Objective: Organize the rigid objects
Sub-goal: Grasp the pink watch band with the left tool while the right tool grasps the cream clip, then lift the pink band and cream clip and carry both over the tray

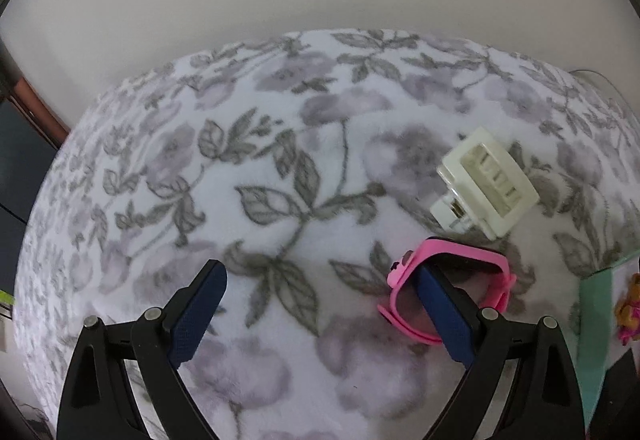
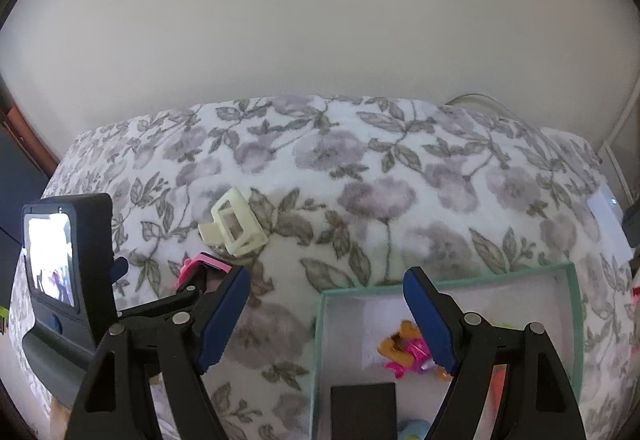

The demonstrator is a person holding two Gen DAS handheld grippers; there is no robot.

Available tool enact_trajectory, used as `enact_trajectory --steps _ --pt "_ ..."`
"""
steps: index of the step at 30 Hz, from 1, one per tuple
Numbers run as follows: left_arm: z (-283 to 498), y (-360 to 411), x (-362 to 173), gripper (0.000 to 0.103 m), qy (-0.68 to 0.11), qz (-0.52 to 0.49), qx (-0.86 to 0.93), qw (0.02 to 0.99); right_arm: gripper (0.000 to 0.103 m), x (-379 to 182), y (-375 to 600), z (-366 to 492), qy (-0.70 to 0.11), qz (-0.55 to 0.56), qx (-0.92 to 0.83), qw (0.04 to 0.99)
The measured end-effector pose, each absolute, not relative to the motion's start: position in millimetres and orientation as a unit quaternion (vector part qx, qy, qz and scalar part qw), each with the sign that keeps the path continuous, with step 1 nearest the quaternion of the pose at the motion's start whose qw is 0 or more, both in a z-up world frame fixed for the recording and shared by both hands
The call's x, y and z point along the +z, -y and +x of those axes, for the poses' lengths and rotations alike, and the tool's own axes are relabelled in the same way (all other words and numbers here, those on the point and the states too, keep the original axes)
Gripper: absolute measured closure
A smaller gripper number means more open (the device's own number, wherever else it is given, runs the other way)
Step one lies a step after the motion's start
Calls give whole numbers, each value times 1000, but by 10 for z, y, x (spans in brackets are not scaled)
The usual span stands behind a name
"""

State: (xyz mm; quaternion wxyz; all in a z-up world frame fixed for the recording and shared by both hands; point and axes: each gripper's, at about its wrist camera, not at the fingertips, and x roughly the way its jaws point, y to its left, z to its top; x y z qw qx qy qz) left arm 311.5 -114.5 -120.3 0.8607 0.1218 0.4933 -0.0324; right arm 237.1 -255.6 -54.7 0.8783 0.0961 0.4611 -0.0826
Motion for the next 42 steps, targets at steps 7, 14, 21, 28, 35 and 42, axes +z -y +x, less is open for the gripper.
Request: enact_trajectory --steps 7,14,21,28,35,42 --pt "3120 991 -1185 48 -469 131 -28 873 21 -594 2320 2577 -461 45 -62 884" --pt "3141 690 -1227 66 -474 116 -26 872 21 -736 2069 2816 -469 19 -35 882" --pt "3178 538 -1249 67 -483 88 -44 870 22 -891 1895 3058 -489 14 -28 872" --pt "3181 511 -1254 67 -481 83 -48 871 49 -1001 1875 3147 -501 15 -32 865" --pt "3119 648 -1251 86 -474 113 -47 872 50 -940 1983 3059 -498 31 -35 866" --pt "3063 675 -1243 87 -475 113 -35 872 50 -752 2139 2847 -484 25 -43 874"
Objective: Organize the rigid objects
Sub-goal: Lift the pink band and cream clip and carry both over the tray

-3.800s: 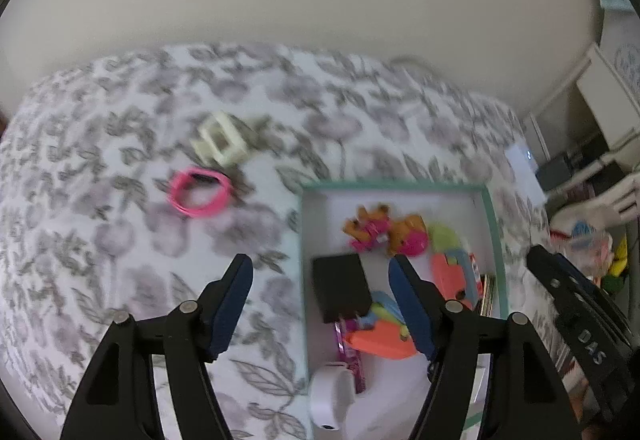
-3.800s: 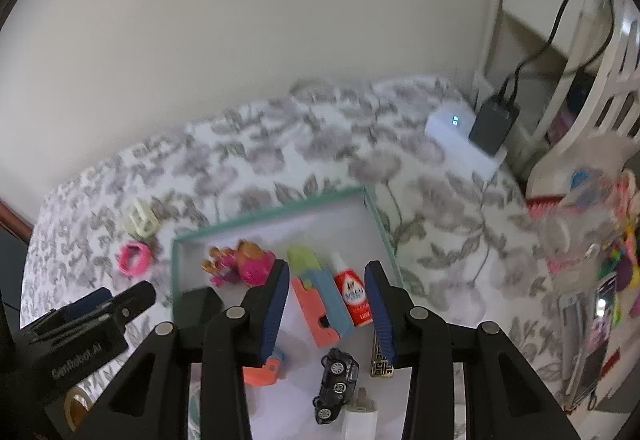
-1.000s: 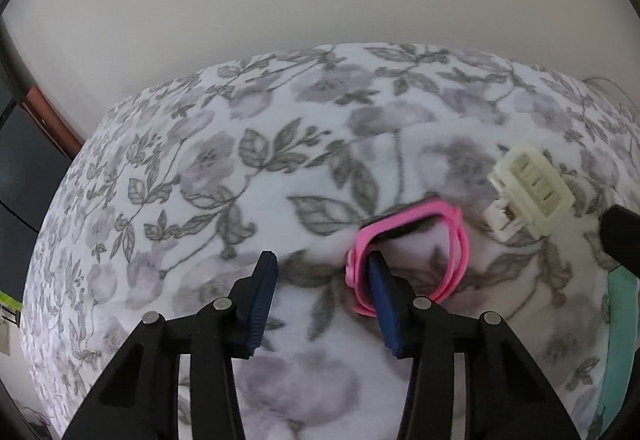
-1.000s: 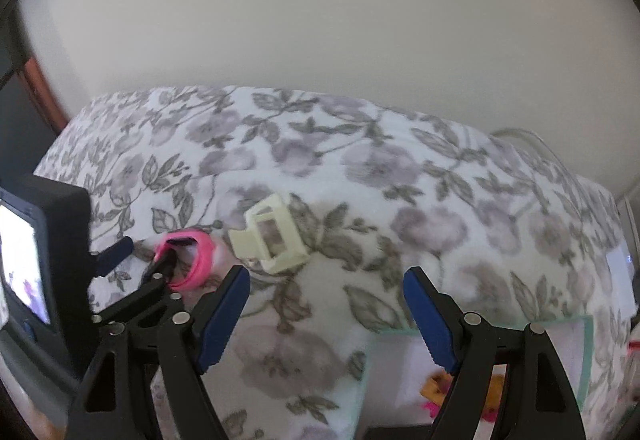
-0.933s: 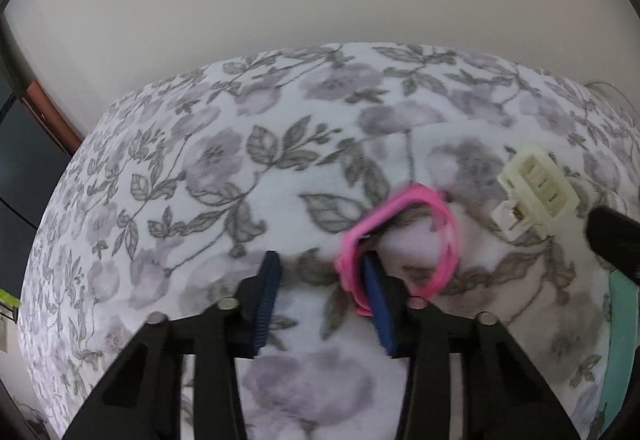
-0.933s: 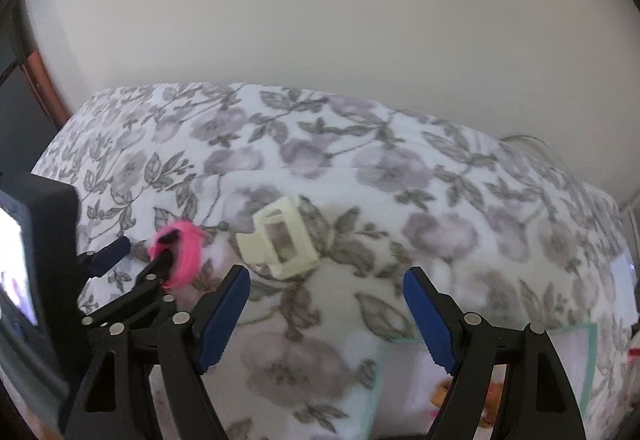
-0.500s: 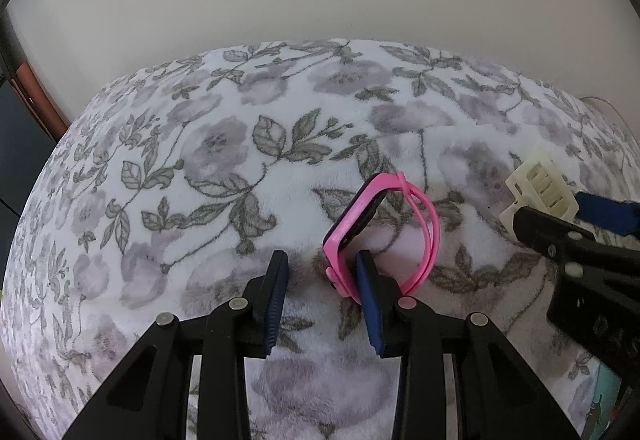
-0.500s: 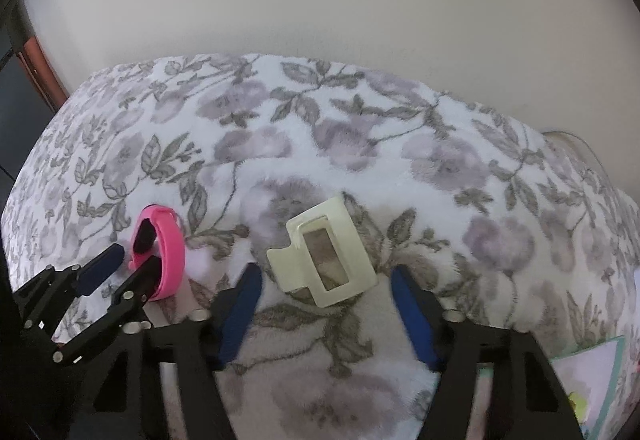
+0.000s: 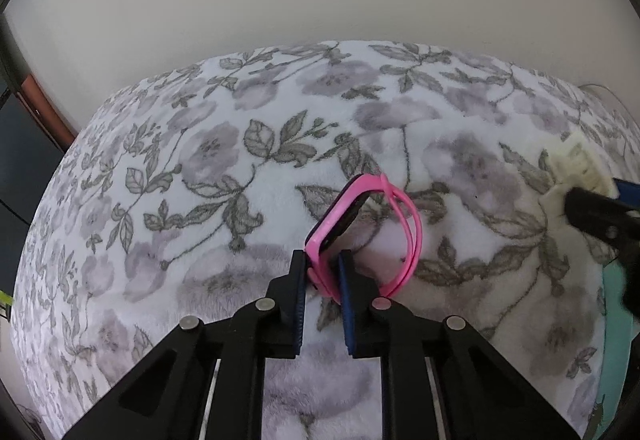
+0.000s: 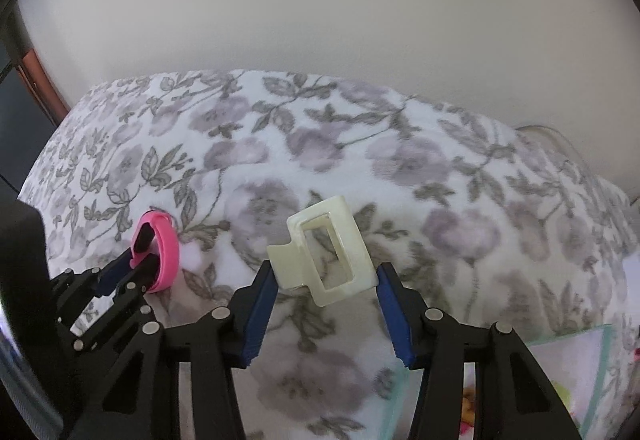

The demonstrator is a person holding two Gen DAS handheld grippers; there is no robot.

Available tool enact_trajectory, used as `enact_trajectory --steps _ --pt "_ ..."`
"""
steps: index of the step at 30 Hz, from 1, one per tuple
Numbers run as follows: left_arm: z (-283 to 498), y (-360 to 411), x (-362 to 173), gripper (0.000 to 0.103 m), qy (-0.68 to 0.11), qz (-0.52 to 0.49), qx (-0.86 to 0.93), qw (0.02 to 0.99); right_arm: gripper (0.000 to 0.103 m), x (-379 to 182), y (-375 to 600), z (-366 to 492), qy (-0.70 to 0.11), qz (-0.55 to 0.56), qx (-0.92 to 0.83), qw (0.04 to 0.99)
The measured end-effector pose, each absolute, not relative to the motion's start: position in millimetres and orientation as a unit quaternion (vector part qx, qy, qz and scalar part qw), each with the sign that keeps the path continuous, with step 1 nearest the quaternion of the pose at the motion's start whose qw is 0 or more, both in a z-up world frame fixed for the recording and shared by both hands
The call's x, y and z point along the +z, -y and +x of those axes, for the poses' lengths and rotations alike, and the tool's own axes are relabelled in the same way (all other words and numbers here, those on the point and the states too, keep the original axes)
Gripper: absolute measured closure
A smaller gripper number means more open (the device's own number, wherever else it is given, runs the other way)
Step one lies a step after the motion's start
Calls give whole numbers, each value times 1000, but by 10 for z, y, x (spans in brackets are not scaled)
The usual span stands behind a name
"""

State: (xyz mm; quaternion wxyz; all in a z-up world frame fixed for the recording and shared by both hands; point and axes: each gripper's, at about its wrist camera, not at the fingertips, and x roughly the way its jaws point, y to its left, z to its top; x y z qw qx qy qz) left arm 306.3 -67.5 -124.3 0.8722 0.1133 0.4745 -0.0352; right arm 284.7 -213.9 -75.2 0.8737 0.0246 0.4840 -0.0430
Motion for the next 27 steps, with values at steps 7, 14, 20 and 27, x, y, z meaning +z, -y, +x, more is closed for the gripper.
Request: enact_trajectory --steps 7,14,20,27 --pt "2879 799 -1187 91 -477 115 -49 870 50 -605 2359 2545 -474 51 -48 878" --pt "2651 790 -980 93 -493 55 -81 864 50 -256 2507 2100 -441 82 -45 893" --pt "2368 738 -678 93 -499 -2 -104 860 50 110 2553 1602 -406 106 -45 906" --pt "1843 861 -90 93 -478 -20 -121 870 50 469 2571 980 -373 136 -58 916"
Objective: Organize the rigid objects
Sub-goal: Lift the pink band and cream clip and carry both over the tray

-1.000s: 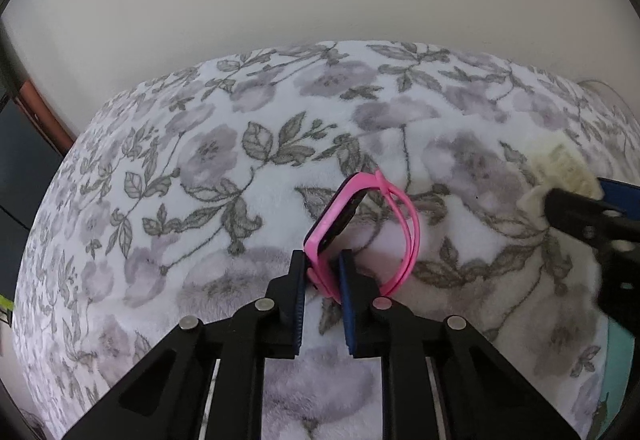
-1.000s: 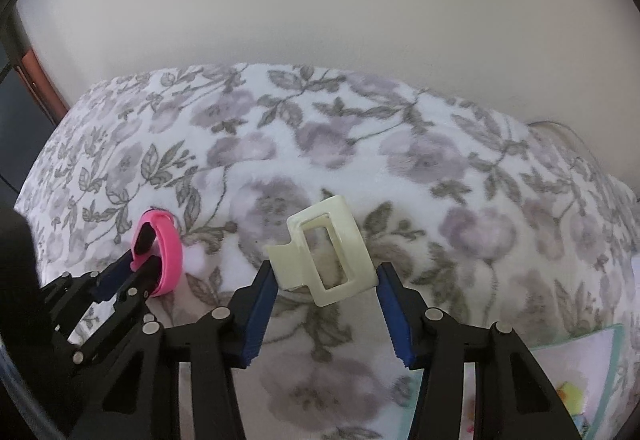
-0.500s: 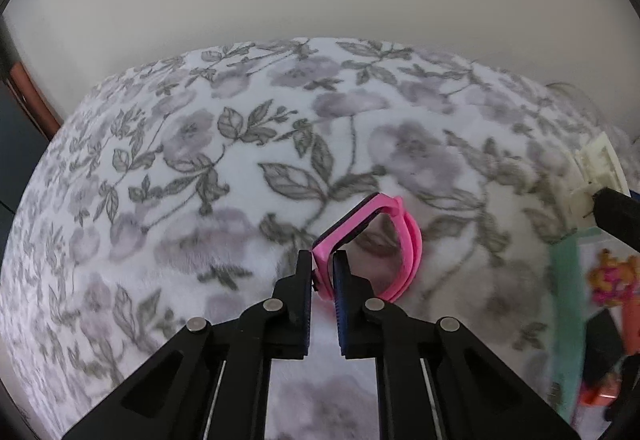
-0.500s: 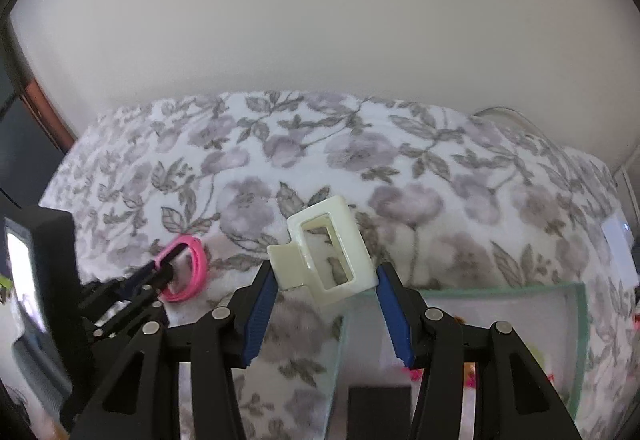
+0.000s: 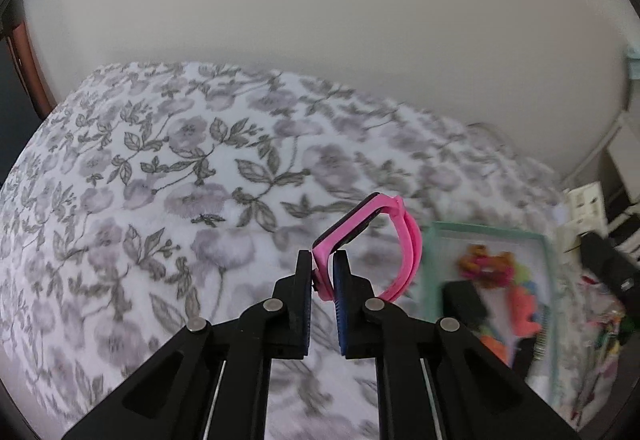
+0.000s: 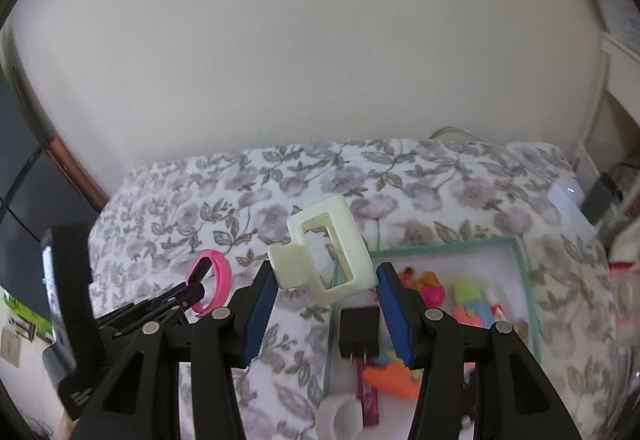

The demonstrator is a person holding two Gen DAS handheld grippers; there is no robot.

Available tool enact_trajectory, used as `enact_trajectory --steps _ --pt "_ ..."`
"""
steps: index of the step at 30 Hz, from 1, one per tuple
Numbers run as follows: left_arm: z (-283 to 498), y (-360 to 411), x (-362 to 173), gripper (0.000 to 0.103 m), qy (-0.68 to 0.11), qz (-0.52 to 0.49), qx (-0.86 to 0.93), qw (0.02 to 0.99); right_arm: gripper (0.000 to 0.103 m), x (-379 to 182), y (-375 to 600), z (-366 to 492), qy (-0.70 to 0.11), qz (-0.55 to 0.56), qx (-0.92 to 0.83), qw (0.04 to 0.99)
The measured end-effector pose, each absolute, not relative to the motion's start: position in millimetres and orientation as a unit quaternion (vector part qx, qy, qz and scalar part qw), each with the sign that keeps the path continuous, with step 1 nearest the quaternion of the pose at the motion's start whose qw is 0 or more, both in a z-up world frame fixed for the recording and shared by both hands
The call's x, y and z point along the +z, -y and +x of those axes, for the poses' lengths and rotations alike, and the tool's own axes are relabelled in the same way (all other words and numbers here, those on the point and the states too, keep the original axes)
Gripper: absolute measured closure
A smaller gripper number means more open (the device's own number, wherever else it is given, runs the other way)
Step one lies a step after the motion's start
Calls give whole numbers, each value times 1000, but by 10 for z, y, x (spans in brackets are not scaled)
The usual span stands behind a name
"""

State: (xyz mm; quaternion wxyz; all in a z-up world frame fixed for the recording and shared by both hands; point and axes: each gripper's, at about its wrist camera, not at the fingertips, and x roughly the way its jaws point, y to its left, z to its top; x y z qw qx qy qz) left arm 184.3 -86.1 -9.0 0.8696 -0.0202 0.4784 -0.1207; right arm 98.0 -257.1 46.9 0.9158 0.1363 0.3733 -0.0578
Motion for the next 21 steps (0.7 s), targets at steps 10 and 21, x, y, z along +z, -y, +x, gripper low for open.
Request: enact_trajectory --steps 10,21 --pt "1059 957 588 93 -433 -51 -121 892 50 840 2570 65 -325 149 -117 927" --pt "550 1163 542 92 -427 -52 -140 892 49 504 2764 -343 -352 168 -186 902"
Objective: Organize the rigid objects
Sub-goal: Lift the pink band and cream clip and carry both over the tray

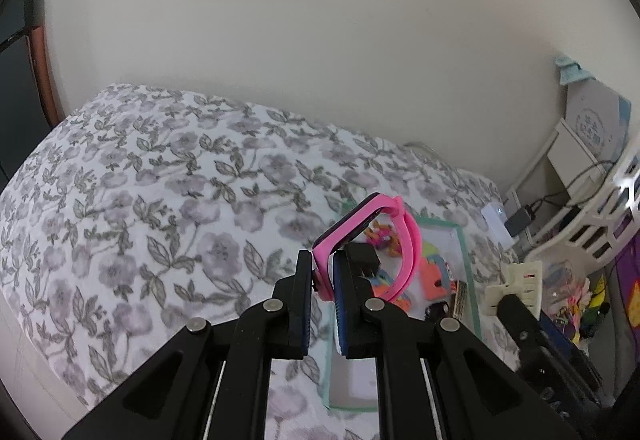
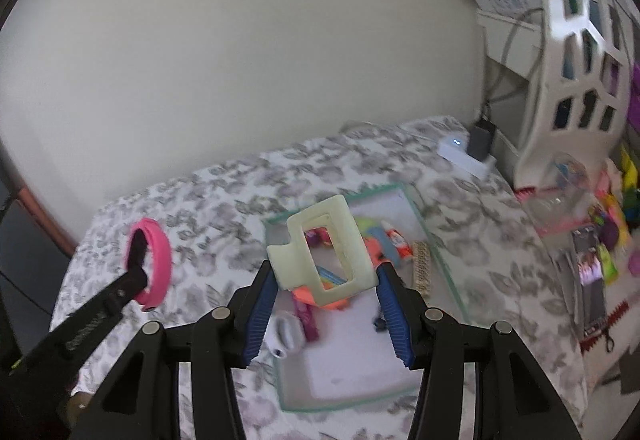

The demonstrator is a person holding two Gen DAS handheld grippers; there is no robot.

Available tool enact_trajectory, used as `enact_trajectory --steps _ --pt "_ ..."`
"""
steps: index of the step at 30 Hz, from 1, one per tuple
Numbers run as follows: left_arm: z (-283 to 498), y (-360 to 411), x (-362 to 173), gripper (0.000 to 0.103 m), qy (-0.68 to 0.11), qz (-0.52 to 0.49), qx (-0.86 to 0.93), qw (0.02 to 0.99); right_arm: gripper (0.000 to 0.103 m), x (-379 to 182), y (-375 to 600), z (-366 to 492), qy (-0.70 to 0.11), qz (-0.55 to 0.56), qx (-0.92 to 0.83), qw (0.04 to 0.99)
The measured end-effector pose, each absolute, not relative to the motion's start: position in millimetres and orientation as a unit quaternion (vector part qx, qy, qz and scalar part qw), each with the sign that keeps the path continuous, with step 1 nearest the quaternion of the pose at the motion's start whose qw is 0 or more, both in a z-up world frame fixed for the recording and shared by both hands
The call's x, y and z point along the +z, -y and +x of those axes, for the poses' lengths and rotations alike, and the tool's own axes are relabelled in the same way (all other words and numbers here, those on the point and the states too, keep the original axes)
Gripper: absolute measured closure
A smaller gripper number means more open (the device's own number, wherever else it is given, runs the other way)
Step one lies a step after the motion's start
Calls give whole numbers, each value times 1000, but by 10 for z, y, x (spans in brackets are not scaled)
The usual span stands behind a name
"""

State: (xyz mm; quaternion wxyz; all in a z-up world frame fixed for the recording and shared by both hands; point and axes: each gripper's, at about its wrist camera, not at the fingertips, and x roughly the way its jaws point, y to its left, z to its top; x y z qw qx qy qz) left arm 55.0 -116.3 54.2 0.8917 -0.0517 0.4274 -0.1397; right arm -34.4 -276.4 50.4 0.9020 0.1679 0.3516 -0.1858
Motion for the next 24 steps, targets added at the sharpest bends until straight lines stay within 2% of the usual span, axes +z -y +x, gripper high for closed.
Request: enact_trajectory --steps 14,24 --pt "462 1623 -346 92 -536 12 -152 830 49 -252 2964 -233 -466 155 -197 849" --pt "411 1804 -587 92 -569 52 -164 804 49 -563 3091 -231 -518 158 -214 813"
